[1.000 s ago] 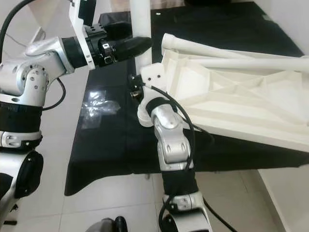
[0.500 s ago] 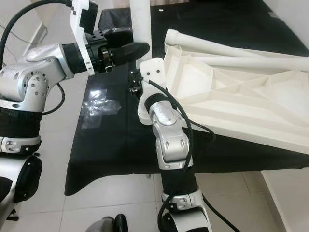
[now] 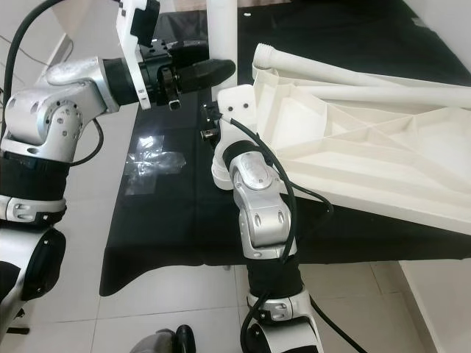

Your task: Building children table

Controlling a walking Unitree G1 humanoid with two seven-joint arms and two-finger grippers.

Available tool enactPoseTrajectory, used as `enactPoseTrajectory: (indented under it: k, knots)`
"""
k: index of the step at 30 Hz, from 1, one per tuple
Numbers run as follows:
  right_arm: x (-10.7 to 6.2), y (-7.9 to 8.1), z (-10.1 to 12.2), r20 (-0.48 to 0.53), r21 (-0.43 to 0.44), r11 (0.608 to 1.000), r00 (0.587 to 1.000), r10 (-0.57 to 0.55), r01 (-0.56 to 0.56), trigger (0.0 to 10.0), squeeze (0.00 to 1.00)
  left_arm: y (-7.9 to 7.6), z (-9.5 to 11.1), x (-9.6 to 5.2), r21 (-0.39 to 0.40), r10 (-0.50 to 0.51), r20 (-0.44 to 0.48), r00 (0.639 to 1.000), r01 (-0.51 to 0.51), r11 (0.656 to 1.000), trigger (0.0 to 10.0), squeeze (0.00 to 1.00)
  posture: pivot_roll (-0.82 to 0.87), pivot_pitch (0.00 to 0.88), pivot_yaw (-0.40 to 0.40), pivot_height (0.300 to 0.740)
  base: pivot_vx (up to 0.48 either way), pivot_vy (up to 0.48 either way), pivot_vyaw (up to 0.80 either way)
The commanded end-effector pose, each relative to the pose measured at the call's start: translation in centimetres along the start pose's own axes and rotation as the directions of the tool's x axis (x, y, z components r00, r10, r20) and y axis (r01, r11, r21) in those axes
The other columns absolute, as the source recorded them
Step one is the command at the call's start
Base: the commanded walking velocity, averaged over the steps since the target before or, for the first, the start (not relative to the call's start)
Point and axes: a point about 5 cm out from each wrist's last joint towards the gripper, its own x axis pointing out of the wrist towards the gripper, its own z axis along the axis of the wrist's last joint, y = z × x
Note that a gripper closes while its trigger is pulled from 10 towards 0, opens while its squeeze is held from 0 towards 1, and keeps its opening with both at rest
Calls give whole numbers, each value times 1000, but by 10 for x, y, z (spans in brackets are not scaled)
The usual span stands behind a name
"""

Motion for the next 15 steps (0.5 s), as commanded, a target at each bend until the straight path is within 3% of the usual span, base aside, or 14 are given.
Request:
enactPoseTrajectory:
  k: [1, 2, 5, 10, 11, 12, 14, 15]
  knots:
    - [-3, 14, -8, -32, 29, 996, 996, 83, -82, 10000, 153, 4, 0, 3, 19, 29, -20, 999, -29, 999, 0, 0, -54, 223, 72, 740, 0, 0, 0]
    - [-2, 15, -3, 7, 34, 990, 991, 137, -137, 10000, 1000, 4, 1, 4, 20, 23, -18, 1000, -22, 1000, 0, 0, -48, 228, 75, 740, 0, 0, 0]
    - [1, 6, 7, 81, 29, 951, 949, 304, -307, 10000, 1000, 3, 3, 6, 21, 10, -13, 1000, -10, 1000, 0, 0, -44, 229, 74, 740, 0, 0, 0]
    - [4, -8, 11, 89, -22, 912, 908, 410, -410, 10000, 1000, 2, 3, 6, 21, -1, -14, 1000, 1, 1000, 0, 0, -39, 231, 72, 740, 0, 0, 0]
    - [4, -12, 12, 77, -51, 882, 879, 471, -468, 10000, 859, 2, 3, 6, 22, -3, -14, 1000, 4, 1000, 0, 0, -38, 230, 72, 740, 0, 0, 0]
    - [6, -16, 13, 62, -89, 846, 844, 532, -526, 10000, 0, 1, 3, 5, 22, -6, -14, 1000, 6, 1000, 0, 0, -32, 233, 70, 740, 0, 0, 0]
    - [10, -24, 15, 33, -146, 792, 798, 602, -592, 10000, 0, 1, 4, 4, 23, -9, -13, 1000, 9, 1000, 0, 0, -27, 233, 69, 740, 0, 0, 0]
    - [10, -24, 15, 33, -146, 792, 798, 602, -592, 10000, 0, 1, 4, 4, 23, -9, -13, 1000, 9, 1000, 0, 0, -27, 233, 69, 740, 0, 0, 0]
